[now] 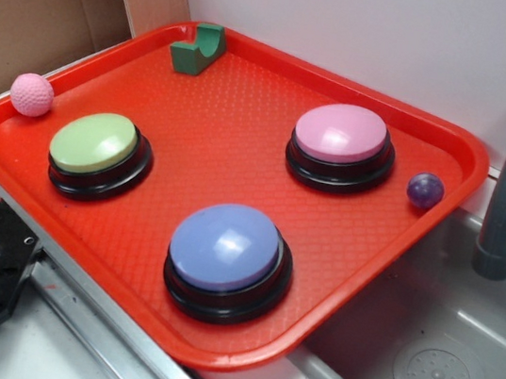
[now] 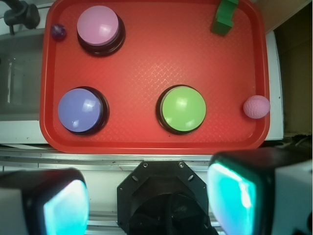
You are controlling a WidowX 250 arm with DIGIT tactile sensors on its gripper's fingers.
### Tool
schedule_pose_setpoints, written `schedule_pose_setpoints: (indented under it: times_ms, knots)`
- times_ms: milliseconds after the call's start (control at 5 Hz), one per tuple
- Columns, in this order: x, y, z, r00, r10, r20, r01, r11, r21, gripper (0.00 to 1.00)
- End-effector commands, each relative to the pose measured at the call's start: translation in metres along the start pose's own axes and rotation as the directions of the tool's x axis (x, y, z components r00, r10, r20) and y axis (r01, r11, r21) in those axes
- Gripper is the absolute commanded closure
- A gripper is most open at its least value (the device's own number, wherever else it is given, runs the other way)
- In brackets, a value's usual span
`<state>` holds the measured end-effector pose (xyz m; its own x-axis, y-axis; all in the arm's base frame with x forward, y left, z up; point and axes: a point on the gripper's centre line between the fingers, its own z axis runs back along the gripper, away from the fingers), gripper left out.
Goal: Push the green button.
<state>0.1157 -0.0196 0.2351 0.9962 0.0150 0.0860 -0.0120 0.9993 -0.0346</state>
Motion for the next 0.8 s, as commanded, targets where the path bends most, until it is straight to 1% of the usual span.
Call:
schedule_pose_setpoints:
  times_ms: [0,200,400,600]
  knots:
    - [0.0,0.0,0.0,1.0,0.0,0.0,0.0,1.0,0.0,0.0]
    - [0.013,0.047,-0.048,0.997,0.029,-0.076,-0.03,1.0,-0.008,0.0]
    - [0.04,0.074,-0.078,0.995,0.062,-0.076,-0.059,0.997,0.048,0.0]
    - [0.068,0.076,-0.112,0.999,-0.039,-0.03,0.04,0.998,0.054,0.0]
